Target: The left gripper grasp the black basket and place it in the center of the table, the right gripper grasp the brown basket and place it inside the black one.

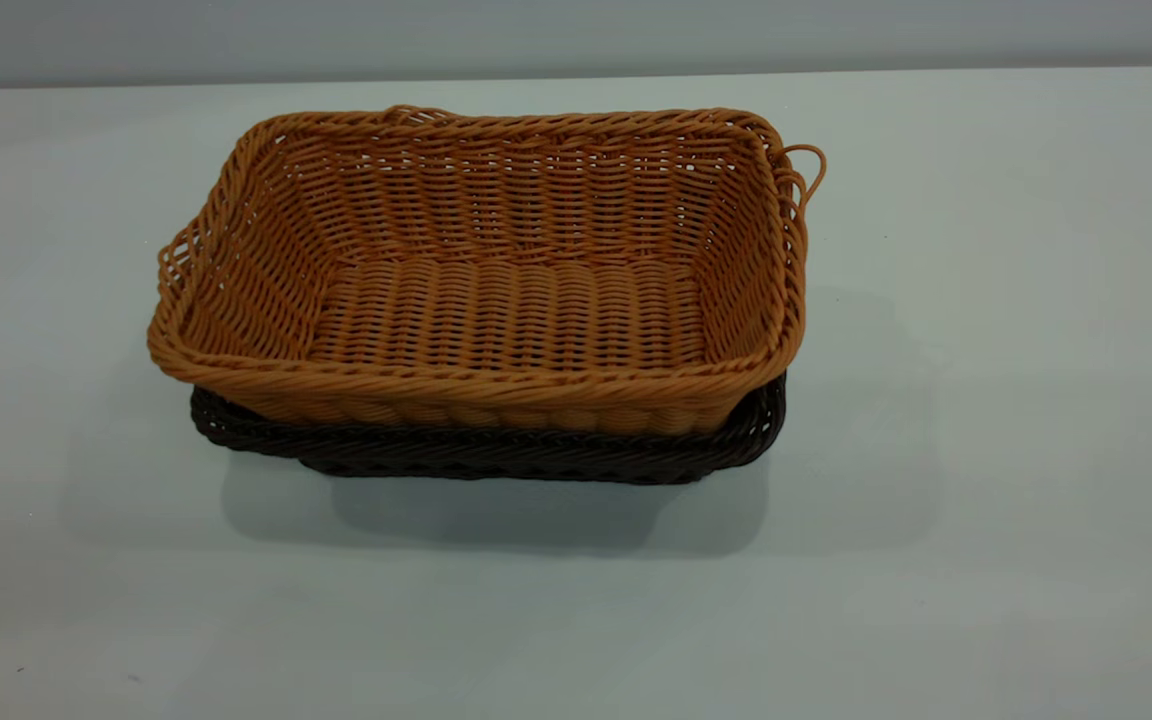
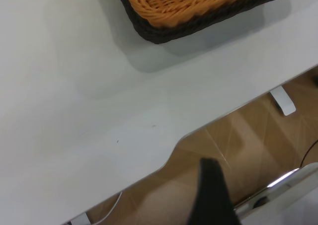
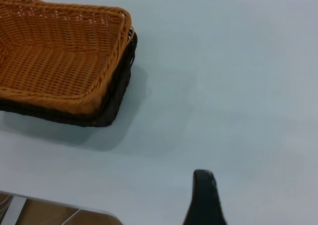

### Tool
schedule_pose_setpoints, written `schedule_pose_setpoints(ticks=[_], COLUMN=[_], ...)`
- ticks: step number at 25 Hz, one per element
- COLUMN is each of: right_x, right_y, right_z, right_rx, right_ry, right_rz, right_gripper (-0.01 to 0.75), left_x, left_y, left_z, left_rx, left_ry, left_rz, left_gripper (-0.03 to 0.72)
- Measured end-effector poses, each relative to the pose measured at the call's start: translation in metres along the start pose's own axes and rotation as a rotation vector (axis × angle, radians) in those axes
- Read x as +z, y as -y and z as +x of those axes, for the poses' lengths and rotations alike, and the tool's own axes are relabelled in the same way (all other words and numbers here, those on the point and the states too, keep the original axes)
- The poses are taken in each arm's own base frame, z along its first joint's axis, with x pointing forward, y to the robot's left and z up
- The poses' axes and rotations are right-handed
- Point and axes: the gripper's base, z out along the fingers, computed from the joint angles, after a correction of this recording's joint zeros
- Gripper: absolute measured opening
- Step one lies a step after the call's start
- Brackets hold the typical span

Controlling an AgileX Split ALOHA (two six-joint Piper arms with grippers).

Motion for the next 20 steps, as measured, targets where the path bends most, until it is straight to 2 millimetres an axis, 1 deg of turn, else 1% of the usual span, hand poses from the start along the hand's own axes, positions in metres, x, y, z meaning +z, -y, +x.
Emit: schedule_pose_setpoints(ticks=[2,4,8,11,13,20], right_x=[0.000,0.000,0.000,0.000,0.000,0.000], right_y=[-0.001,-0.001,-0.001,-0.002,-0.002,-0.002], right_z=[0.000,0.000,0.000,0.000,0.000,0.000], right_rx=[0.008,0.031,0.073,0.080,0.080,0.083], right_ry=[0.000,0.004,0.010,0.010,0.010,0.010], right_rz=[0.004,0.040,0.113,0.114,0.114,0.107], right_gripper=[0.475,0.475,0.475,0.475,0.475,0.475], left_x=[-0.001,-0.001,-0.003,-0.009,-0.010,-0.009], left_y=[0.000,0.000,0.001,0.006,0.008,0.010], left_z=[0.001,0.001,0.003,0.010,0.013,0.012], left_rx=[-0.010,-0.055,-0.186,-0.264,-0.292,-0.320], left_ry=[0.011,0.019,0.065,0.146,0.173,0.181], left_rz=[-0.011,-0.051,-0.188,-0.300,-0.344,-0.351], left_gripper=[0.470,0.470,0.470,0.470,0.470,0.470])
